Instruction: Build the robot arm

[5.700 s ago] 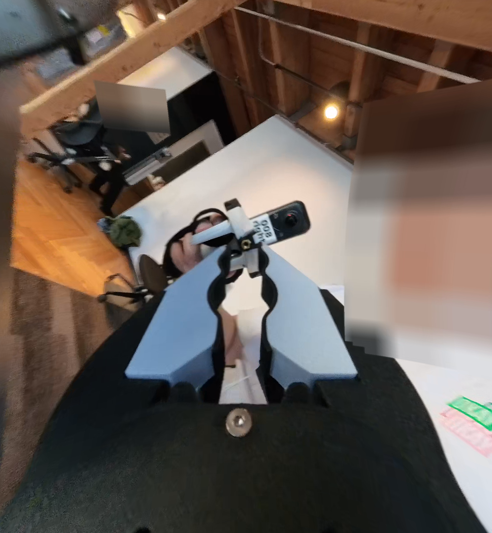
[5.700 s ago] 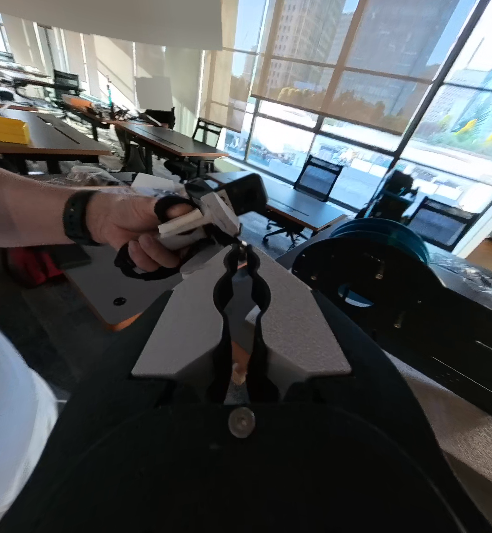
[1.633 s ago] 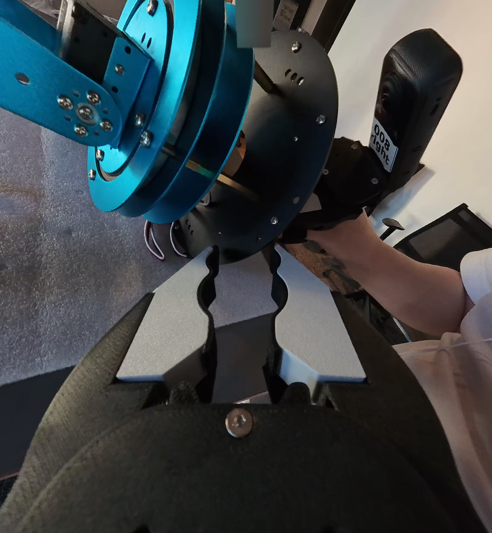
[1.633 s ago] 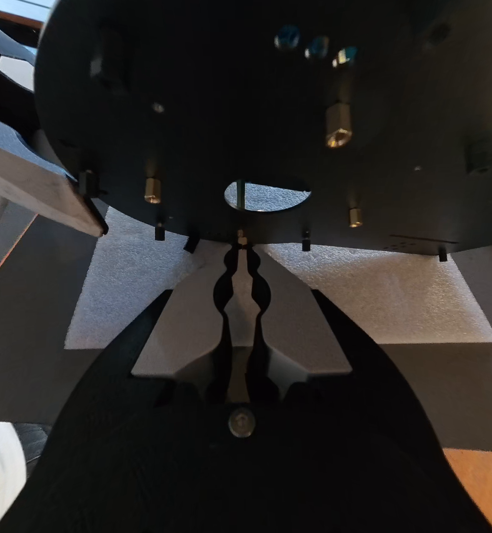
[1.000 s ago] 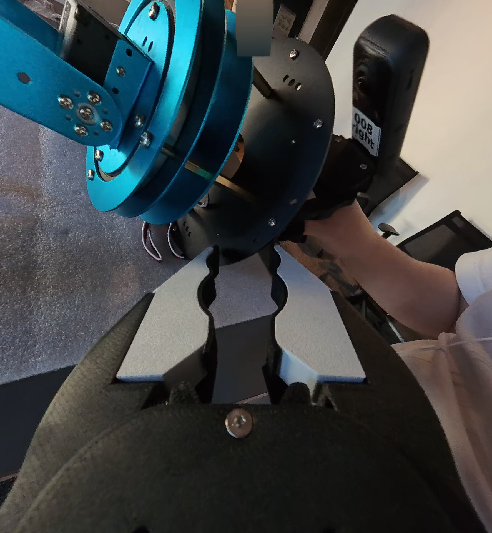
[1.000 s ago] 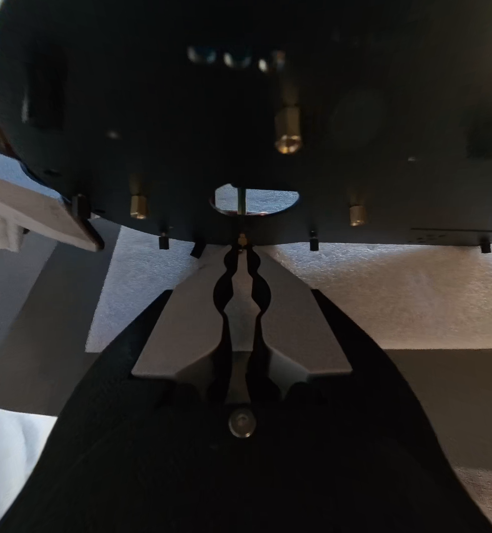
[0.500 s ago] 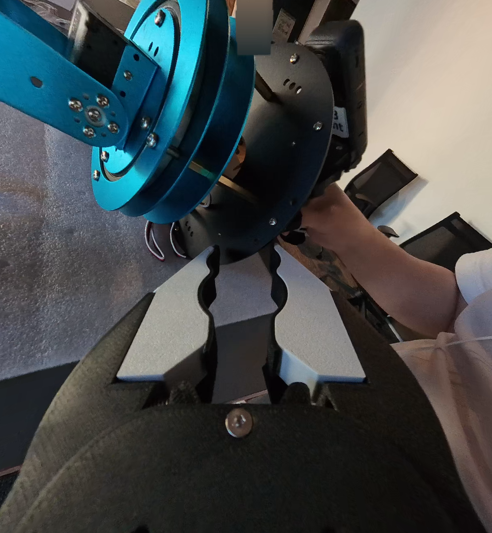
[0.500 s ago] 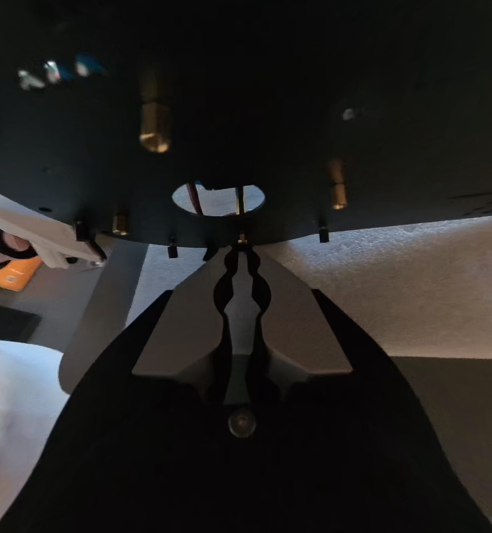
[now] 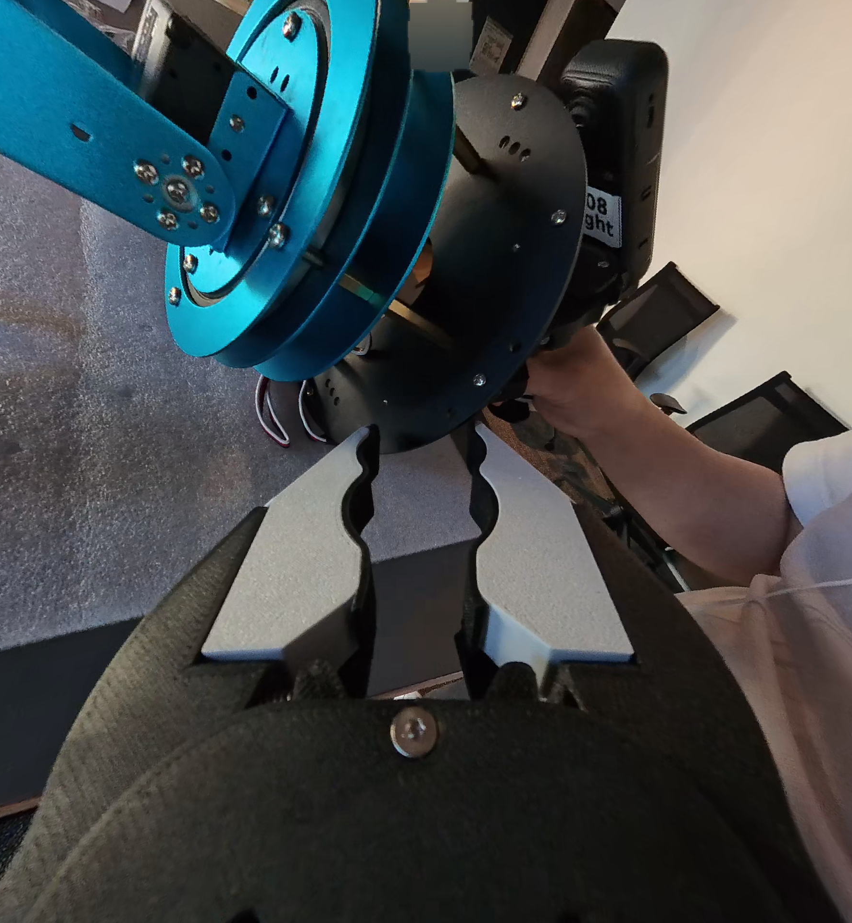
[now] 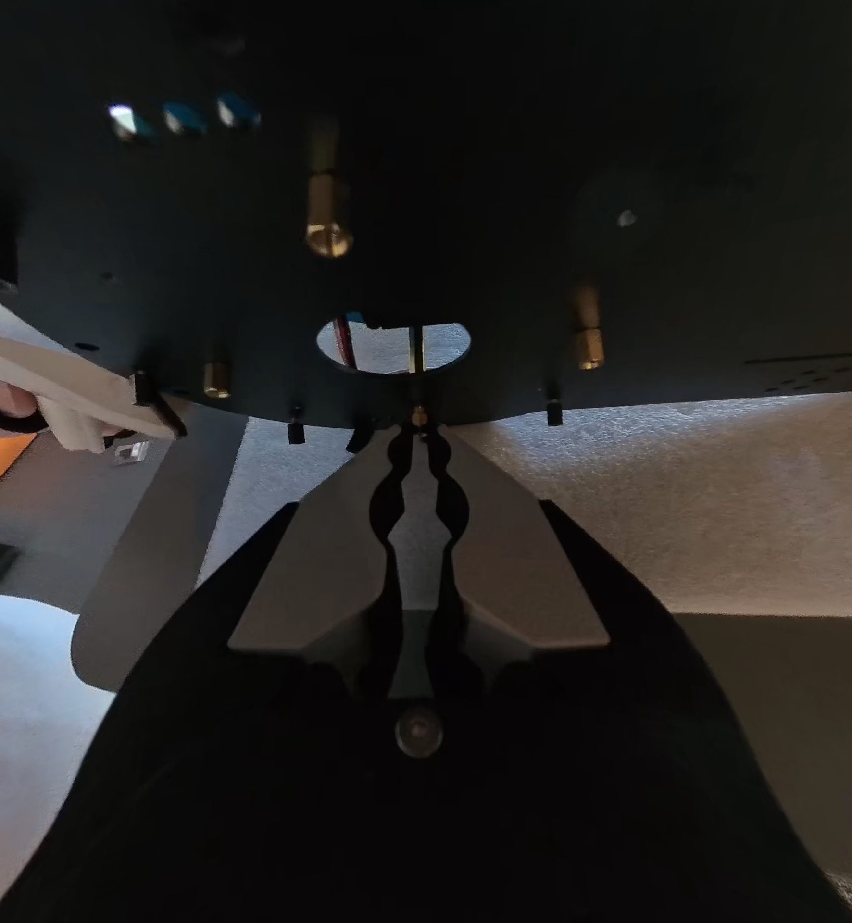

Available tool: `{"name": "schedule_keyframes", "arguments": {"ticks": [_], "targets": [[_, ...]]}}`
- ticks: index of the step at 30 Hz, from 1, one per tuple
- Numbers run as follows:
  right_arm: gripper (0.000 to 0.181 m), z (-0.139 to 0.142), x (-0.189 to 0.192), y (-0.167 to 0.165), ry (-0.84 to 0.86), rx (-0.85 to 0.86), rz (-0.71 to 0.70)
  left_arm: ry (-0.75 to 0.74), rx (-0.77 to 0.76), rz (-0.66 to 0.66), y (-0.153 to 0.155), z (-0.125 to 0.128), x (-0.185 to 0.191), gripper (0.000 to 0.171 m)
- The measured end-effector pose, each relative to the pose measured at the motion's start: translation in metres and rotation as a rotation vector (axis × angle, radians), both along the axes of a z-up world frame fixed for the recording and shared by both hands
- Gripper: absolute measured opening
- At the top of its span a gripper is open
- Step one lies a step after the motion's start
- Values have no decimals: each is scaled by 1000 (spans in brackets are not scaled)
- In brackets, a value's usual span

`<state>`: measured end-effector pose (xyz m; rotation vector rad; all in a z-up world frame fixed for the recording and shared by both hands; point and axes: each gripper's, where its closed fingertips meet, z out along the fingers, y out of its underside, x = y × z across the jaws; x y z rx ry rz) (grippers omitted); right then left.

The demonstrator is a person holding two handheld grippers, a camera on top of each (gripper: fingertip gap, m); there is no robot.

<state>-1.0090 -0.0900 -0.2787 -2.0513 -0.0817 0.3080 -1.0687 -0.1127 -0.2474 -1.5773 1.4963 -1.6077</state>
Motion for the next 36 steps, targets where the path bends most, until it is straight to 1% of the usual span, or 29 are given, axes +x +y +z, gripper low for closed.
{"name": "schedule_keyframes", "arguments": {"ticks": [2,7,12,15,23,32,36], "targets": [[4,0,0,0,34,5,10,1,-1,-1,0,0,0,34],[4,1,-1,0,218,-5,40,2,4,-4,-1,0,0,33],[5,2,-2,0,311,-26,43,5,9,-5,0,0,0,33],[5,3,-2,0,324,-32,53,6,14,-7,0,0,0,33],[4,2,-1,1,189,-27,44,7,14,-10,0,0,0,33],[4,4,0,3,-59,56,21,5,6,-10,0,0,0,33],[4,4,0,3,-115,71,15,4,2,-7,0,0,0,33]]}}
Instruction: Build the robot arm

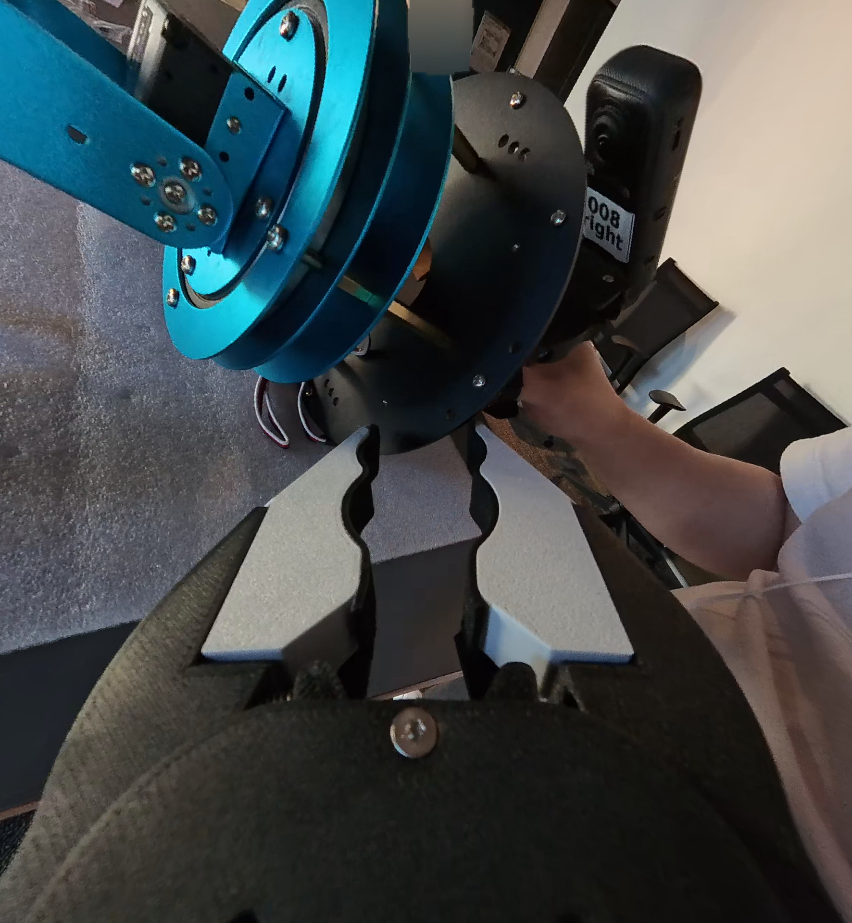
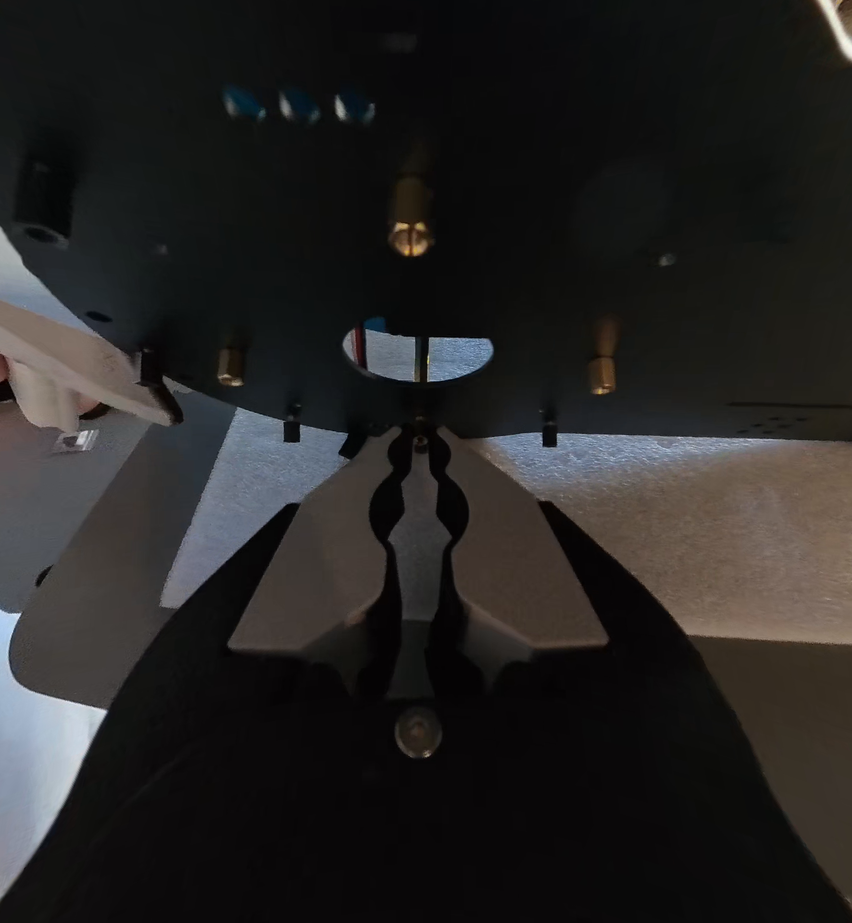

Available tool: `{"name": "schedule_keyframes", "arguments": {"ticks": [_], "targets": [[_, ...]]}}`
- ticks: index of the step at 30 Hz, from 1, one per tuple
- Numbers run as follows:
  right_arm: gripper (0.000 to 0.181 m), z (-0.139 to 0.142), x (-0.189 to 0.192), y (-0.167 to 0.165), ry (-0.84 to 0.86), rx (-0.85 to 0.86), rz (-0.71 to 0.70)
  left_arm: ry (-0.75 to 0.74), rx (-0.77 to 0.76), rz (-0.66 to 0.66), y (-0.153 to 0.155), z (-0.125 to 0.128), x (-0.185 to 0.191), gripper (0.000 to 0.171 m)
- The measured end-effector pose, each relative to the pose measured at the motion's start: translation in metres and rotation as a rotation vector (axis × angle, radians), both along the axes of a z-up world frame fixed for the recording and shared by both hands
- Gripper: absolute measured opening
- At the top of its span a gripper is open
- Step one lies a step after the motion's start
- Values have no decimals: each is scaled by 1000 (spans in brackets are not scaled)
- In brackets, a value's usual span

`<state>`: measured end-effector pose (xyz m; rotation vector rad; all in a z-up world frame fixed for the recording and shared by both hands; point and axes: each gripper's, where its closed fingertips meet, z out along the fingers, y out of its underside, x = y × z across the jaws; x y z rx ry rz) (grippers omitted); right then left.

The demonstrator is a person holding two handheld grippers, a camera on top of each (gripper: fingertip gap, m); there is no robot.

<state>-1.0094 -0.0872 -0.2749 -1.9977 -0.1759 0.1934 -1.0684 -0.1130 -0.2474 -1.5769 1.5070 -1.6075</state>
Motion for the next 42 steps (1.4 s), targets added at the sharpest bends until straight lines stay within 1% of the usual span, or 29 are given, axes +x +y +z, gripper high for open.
{"name": "schedule_keyframes", "arguments": {"ticks": [4,6,11,16,19,23,32,34,38,42], "targets": [[4,0,0,0,42,22,11,-2,-1,2,0,0,0,33],[4,-1,0,0,10,43,19,-5,-1,3,0,1,0,33],[4,-2,1,0,-145,59,-1,-11,-5,3,0,2,-1,33],[4,-2,1,0,-158,52,-9,-15,-10,5,0,2,-1,33],[4,-2,1,0,-124,45,-12,-16,-16,4,1,2,-1,33],[4,-2,-1,0,4,31,15,-17,-16,1,1,2,-1,33],[5,-2,-2,0,131,-7,24,-25,-14,-8,4,6,-4,33],[5,-2,-1,0,139,-11,25,-26,-12,-10,4,6,-5,33],[4,-2,0,0,90,2,8,-27,-10,-13,6,7,-6,33],[5,-1,0,0,127,7,7,-28,-11,-14,6,7,-6,33]]}}
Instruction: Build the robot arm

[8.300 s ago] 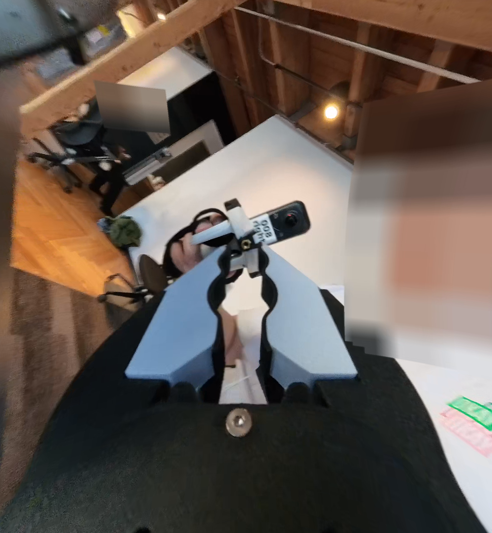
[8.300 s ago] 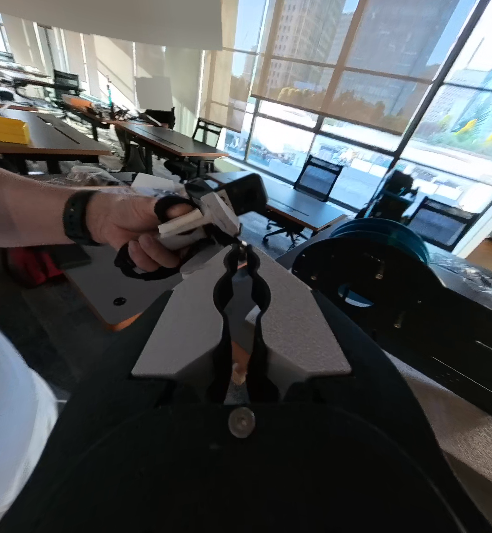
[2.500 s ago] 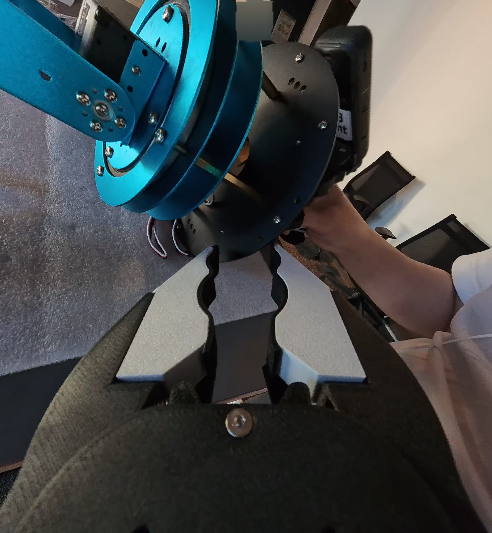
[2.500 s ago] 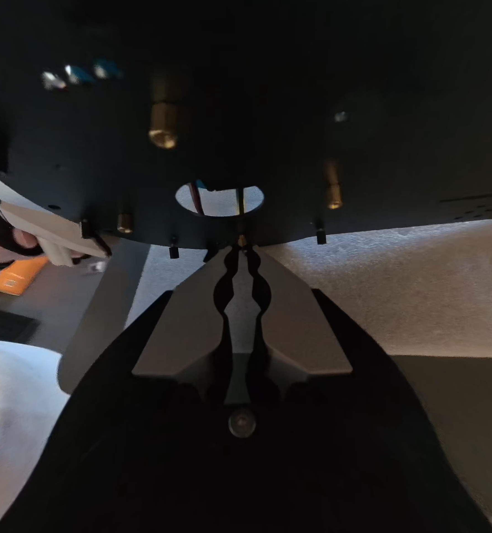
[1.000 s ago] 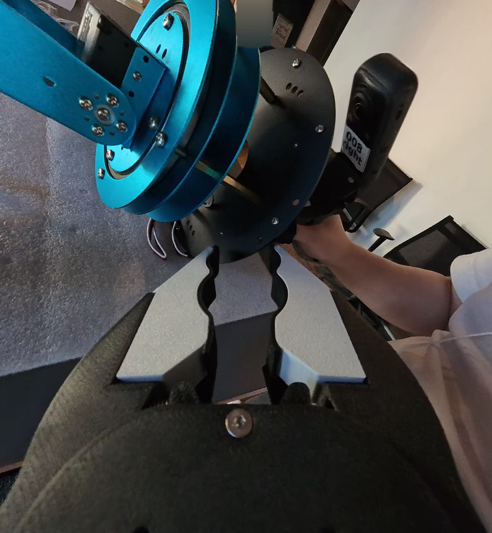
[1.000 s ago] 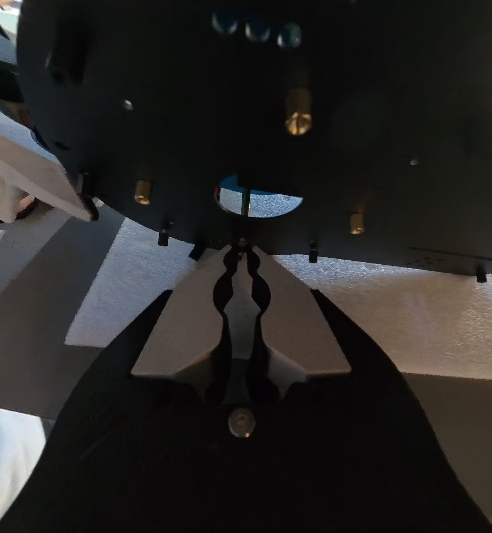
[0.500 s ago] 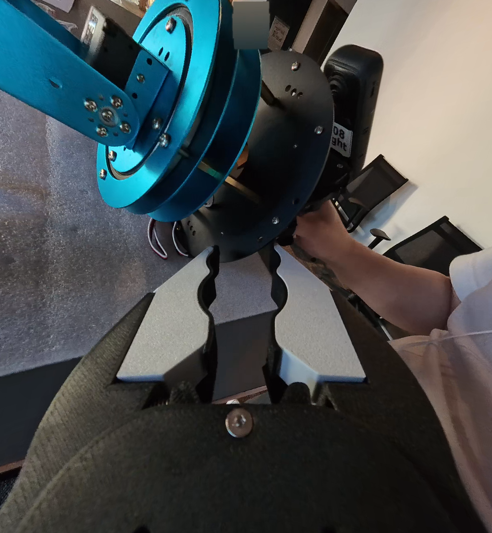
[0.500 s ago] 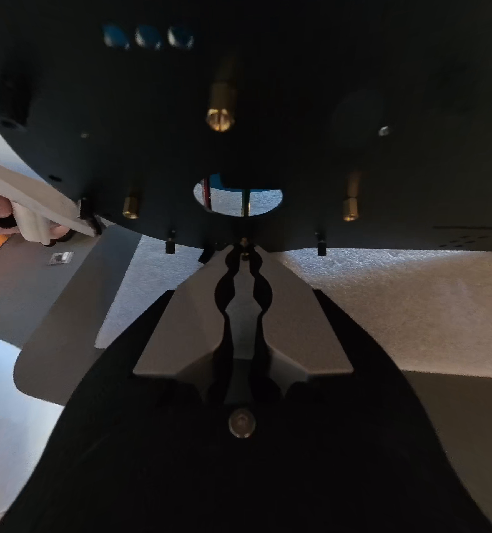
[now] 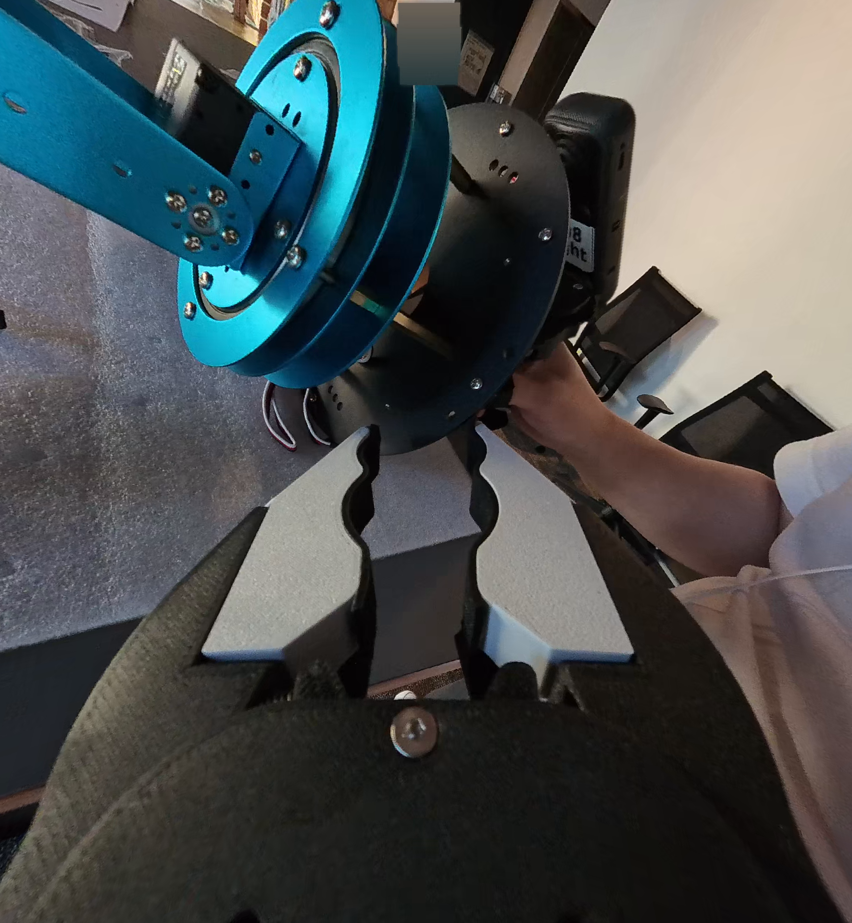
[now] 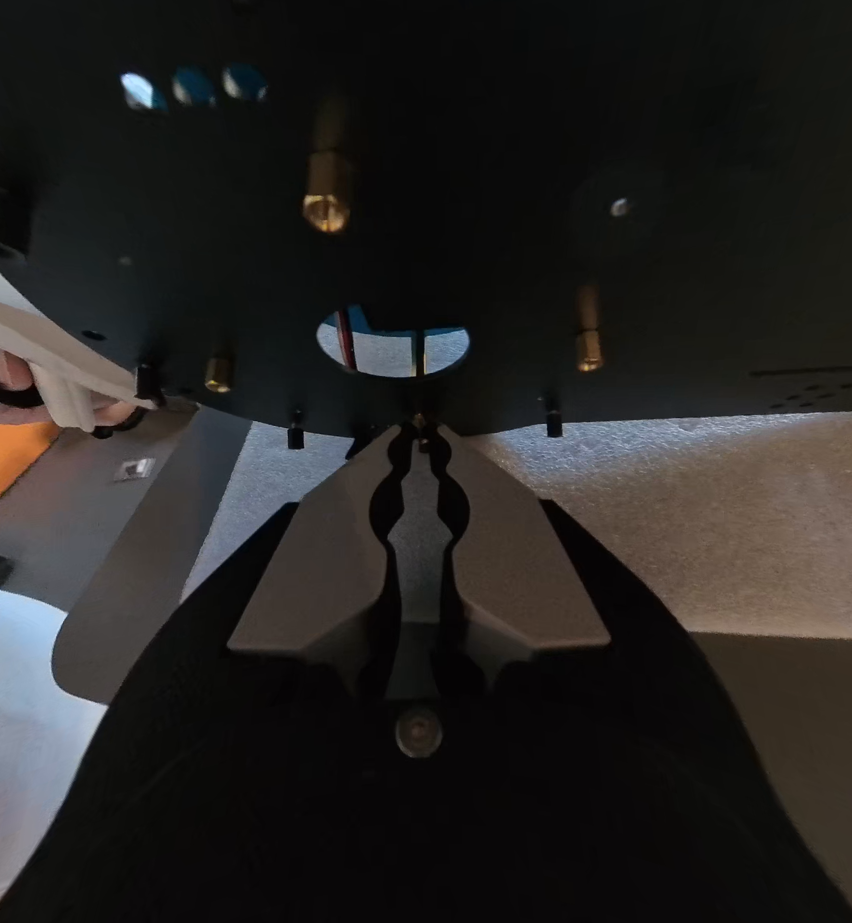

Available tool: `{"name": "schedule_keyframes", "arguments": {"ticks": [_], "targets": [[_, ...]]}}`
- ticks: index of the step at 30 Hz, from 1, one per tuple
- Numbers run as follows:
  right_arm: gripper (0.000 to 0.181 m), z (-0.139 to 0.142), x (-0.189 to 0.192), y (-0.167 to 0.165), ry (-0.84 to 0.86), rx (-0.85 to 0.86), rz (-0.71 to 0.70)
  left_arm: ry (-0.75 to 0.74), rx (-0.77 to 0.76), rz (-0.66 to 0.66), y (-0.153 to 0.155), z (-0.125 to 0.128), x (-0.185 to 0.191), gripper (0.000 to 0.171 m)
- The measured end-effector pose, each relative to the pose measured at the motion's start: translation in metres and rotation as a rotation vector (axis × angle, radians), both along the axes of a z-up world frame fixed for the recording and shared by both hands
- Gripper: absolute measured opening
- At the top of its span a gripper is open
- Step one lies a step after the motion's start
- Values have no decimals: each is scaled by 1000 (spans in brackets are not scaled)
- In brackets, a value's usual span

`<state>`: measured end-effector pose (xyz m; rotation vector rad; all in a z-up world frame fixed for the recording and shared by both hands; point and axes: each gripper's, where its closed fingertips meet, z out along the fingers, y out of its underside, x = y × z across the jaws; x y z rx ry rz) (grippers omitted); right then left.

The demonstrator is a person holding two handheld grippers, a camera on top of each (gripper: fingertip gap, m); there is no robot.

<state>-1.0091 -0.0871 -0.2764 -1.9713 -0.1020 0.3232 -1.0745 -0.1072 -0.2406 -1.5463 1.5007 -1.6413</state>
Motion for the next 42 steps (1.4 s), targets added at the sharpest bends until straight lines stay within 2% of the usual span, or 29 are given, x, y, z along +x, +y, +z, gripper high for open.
{"name": "schedule_keyframes", "arguments": {"ticks": [5,10,26,42], "targets": [[6,3,1,0,85,16,4,-1,-4,4,1,0,-1,33],[5,2,0,-1,36,21,13,-2,-12,10,2,0,-1,33],[4,6,3,-1,126,47,6,-2,-24,10,2,-1,-1,34],[2,5,1,-1,-3,52,-3,-2,-31,11,3,-2,-1,35]]}}
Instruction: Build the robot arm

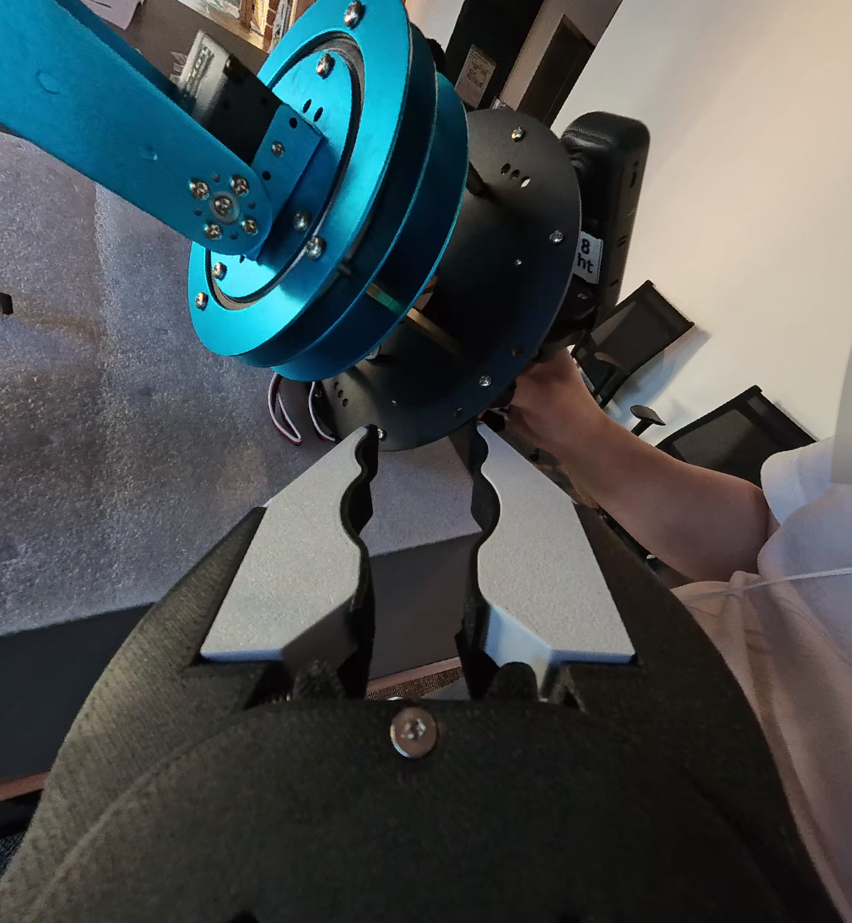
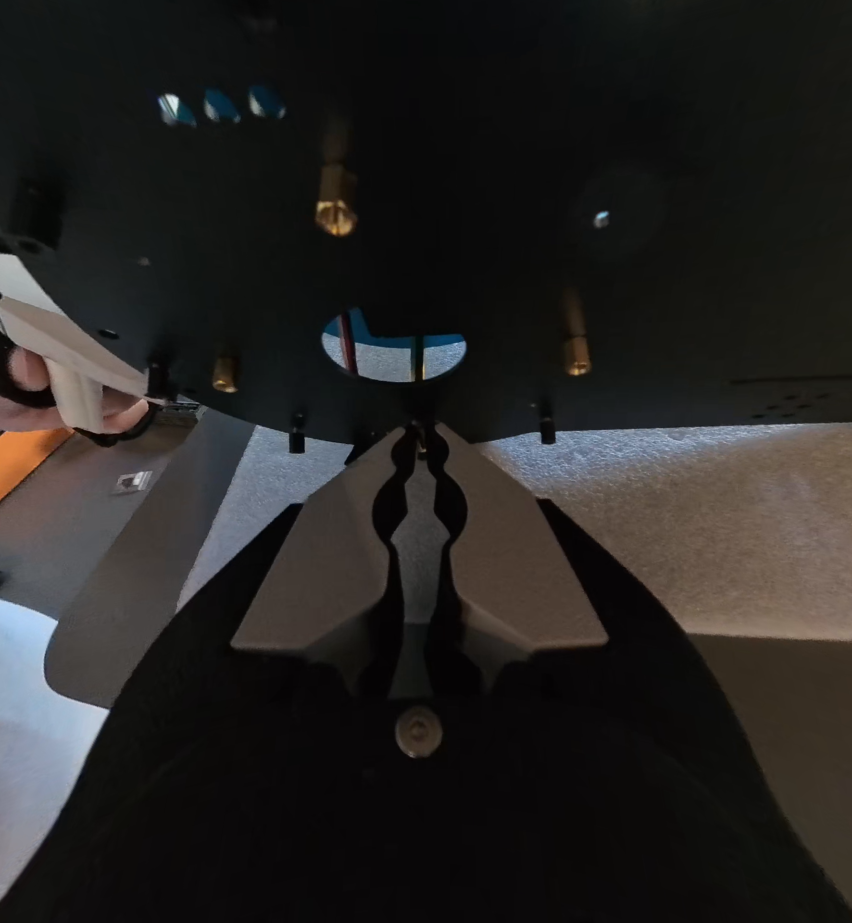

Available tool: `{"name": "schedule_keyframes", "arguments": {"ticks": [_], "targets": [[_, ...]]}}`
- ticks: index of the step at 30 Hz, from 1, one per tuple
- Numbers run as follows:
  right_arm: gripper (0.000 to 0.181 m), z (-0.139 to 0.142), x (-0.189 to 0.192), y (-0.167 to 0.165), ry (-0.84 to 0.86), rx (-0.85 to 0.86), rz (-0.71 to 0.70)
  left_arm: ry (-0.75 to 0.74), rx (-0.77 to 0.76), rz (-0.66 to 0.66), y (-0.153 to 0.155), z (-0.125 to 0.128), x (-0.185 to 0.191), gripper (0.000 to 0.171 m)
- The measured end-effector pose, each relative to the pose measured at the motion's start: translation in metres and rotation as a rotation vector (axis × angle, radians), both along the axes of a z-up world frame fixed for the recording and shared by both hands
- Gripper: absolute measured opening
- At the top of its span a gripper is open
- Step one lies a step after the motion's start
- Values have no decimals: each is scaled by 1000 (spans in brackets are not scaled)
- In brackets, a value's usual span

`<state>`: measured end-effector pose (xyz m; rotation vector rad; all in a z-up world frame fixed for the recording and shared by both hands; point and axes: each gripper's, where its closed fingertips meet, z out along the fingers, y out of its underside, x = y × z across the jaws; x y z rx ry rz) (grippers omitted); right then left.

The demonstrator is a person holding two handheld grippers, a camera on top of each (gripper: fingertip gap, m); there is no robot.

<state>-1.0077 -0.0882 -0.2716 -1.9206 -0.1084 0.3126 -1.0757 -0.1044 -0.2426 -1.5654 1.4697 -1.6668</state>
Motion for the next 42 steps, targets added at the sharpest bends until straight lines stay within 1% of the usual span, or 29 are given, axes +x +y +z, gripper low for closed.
{"name": "schedule_keyframes", "arguments": {"ticks": [10,12,16,18,20,24,26,29,31,33,35,38,40,42], "targets": [[2,1,-1,1,-10,1,-7,-2,-13,-6,0,0,0,35],[2,1,-1,1,38,-1,-3,-1,-8,-7,0,0,0,35],[0,3,2,1,190,-17,0,0,-2,-6,0,0,0,34],[0,2,2,1,224,-28,10,1,0,-6,0,1,0,34],[0,2,2,2,211,-34,16,1,2,-3,1,1,-1,33],[0,2,9,1,165,-26,-17,-3,-2,15,7,3,-1,32],[0,3,17,-3,118,-28,-37,-6,-2,26,11,5,-2,32],[0,4,26,-10,23,-47,-32,-4,14,48,19,6,-5,32],[15,2,28,-11,-32,-78,-49,-1,20,63,24,8,-8,32],[19,0,22,-9,-75,-97,-42,4,28,73,28,9,-10,32],[19,-4,16,-5,-109,-119,-42,6,36,80,29,10,-11,32],[14,-14,14,-1,-163,-161,-38,0,51,84,30,14,-11,32],[14,-19,14,1,-161,-191,-34,-3,55,85,29,15,-12,32],[11,-17,16,3,-152,-191,-37,-1,57,86,29,14,-13,32]]}}
